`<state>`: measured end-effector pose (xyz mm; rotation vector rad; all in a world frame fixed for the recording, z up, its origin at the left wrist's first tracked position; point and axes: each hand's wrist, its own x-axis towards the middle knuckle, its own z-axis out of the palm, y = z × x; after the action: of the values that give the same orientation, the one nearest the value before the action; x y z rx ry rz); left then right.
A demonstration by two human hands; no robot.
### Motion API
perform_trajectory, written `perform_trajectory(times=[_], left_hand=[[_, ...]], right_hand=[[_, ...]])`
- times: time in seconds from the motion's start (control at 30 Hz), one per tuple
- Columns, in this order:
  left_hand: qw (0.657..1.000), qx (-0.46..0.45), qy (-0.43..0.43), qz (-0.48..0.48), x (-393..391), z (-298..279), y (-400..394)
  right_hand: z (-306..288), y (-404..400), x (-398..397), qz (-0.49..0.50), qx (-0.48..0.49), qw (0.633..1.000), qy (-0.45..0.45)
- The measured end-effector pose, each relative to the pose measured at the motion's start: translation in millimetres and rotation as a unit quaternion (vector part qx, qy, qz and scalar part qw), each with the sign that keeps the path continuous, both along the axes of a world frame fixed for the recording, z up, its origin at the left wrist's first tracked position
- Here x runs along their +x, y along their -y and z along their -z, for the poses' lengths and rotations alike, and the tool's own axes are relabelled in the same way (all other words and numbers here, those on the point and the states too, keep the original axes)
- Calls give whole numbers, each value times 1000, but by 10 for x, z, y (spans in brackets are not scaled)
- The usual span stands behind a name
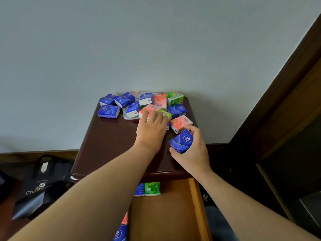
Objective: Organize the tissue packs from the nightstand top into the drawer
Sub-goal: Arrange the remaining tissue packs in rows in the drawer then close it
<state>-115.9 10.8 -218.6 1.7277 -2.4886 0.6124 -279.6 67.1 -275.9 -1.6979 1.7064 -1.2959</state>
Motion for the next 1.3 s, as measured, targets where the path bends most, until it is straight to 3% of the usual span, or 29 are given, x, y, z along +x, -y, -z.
perform_trajectory(times=[0.27,0.4,0.5,0.6,0.73,0.87,0.97,1.0,1.13,1.3], left_hand=[[996,-62,-56,22,140,-118,-156],[973,-109,-202,26,257,-255,-483],[936,-50,-346,41,421,-249,-888],[860,39,-508,2,594,-126,-1338],[742,47,-658,-116,760,123,-1848],[614,57,-752,-233,970,347,-2292],[533,87,-804,-250,1094,489,-2586],[528,99,-807,-245,1119,523,-2671],[587,109,-770,-225,1152,647,-2883],[558,134,-784,-237,1225,751,-2907]], right_hand=[[-10,-9,10,-8,1,1000,13],[-88,-78,20,-19,23,998,61],[-171,-213,46,-8,38,996,81],[-217,-430,117,7,58,990,125],[-252,-891,293,-37,93,984,145],[-102,-1374,549,-99,182,957,202],[103,-1565,750,-98,302,921,227],[175,-1589,816,-83,341,909,226],[412,-1594,1083,5,427,877,219],[596,-1538,1269,74,443,850,274]])
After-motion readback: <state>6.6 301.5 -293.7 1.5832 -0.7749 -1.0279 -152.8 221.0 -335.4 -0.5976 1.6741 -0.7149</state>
